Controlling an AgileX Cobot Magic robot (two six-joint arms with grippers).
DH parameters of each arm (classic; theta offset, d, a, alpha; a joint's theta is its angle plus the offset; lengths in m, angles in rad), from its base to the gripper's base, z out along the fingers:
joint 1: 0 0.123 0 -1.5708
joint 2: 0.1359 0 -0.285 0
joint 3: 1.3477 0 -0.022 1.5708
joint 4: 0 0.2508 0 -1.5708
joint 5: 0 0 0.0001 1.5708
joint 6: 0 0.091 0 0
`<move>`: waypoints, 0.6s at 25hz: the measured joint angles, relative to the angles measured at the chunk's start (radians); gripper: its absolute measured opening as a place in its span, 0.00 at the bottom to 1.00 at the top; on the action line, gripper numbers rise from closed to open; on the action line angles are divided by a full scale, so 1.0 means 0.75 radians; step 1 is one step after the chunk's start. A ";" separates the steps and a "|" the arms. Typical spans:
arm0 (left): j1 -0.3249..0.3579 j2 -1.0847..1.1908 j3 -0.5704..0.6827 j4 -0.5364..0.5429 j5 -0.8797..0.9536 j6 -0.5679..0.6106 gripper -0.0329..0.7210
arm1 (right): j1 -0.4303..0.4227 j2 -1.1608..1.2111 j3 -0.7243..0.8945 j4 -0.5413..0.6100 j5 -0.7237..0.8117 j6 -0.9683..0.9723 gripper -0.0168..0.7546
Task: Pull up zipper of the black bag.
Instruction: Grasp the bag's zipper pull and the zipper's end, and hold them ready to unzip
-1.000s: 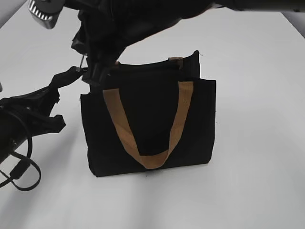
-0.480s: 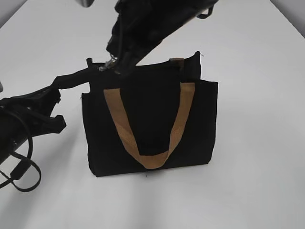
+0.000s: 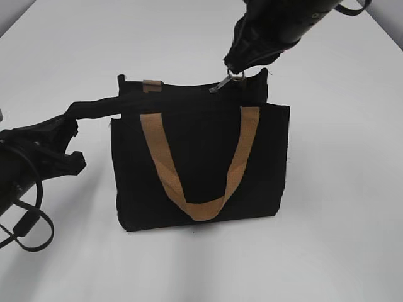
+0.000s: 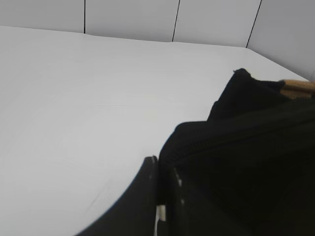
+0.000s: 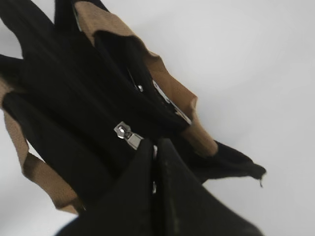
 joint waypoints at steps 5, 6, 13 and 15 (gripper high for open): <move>0.000 0.000 0.000 -0.013 0.000 0.000 0.06 | -0.105 -0.019 0.000 -0.027 0.124 0.093 0.02; 0.000 0.000 0.000 -0.004 0.000 0.000 0.06 | -0.124 -0.021 0.000 -0.030 0.145 0.117 0.02; -0.006 0.000 0.000 0.043 -0.001 0.000 0.06 | -0.184 -0.028 0.000 -0.006 0.243 0.206 0.02; -0.006 0.000 0.000 0.049 -0.001 0.000 0.06 | -0.184 -0.028 0.000 -0.006 0.256 0.244 0.03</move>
